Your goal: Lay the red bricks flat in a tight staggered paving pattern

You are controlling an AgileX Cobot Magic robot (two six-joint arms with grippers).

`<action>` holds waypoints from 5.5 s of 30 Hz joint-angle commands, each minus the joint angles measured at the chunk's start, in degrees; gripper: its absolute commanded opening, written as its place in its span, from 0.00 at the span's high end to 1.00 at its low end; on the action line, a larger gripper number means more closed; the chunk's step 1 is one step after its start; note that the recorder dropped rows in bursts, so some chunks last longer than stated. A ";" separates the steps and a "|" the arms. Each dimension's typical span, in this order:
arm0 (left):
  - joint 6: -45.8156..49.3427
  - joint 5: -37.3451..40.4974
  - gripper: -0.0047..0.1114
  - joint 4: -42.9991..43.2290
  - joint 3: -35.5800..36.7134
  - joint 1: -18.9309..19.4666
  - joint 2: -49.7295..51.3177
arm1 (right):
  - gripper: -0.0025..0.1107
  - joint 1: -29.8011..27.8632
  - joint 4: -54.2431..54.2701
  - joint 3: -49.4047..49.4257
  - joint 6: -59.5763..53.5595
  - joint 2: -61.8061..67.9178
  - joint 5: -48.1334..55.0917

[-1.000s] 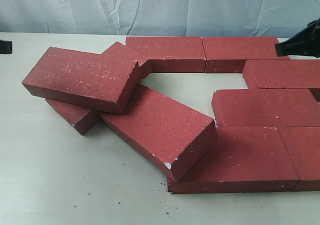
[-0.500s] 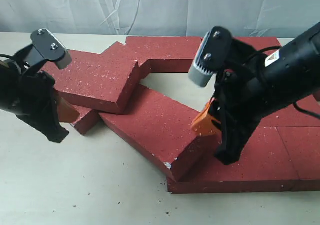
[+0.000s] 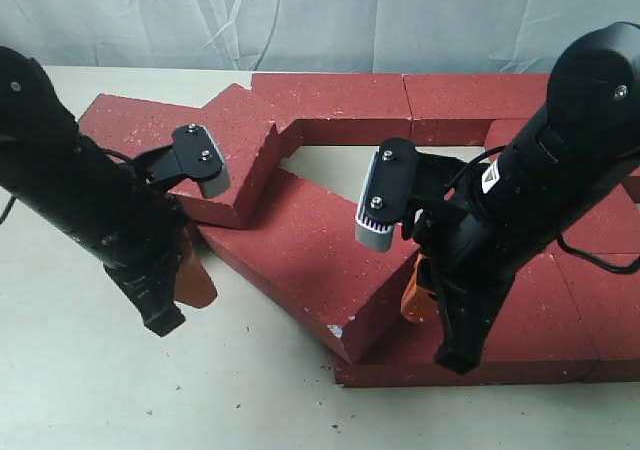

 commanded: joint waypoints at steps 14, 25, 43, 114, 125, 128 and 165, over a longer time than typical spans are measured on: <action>1.27 -1.02 0.96 -4.06 -3.14 -0.57 5.53 | 0.98 0.09 -8.89 -0.05 4.09 2.79 -13.47; 1.27 -7.15 0.96 -6.60 -3.14 -0.57 5.53 | 0.98 -1.34 -24.80 -0.15 13.60 2.94 -29.47; -10.24 -13.00 0.96 2.51 -7.87 2.22 1.77 | 0.98 -9.98 -12.78 -4.87 15.00 1.24 -22.60; -25.88 -8.99 0.96 17.98 -4.05 22.41 -4.65 | 0.98 -14.32 25.31 -68.51 -10.78 54.08 -3.17; -25.78 -9.91 0.96 16.91 -4.05 22.41 -4.65 | 0.98 -16.87 38.02 -76.20 -28.25 62.93 4.01; -25.78 -10.15 0.96 16.58 -4.05 22.41 -4.65 | 0.98 -16.87 40.72 -76.20 -31.32 64.14 4.20; -25.78 -16.56 0.96 13.36 -4.05 22.41 -4.74 | 0.98 -16.21 23.17 -76.20 -12.28 58.11 17.70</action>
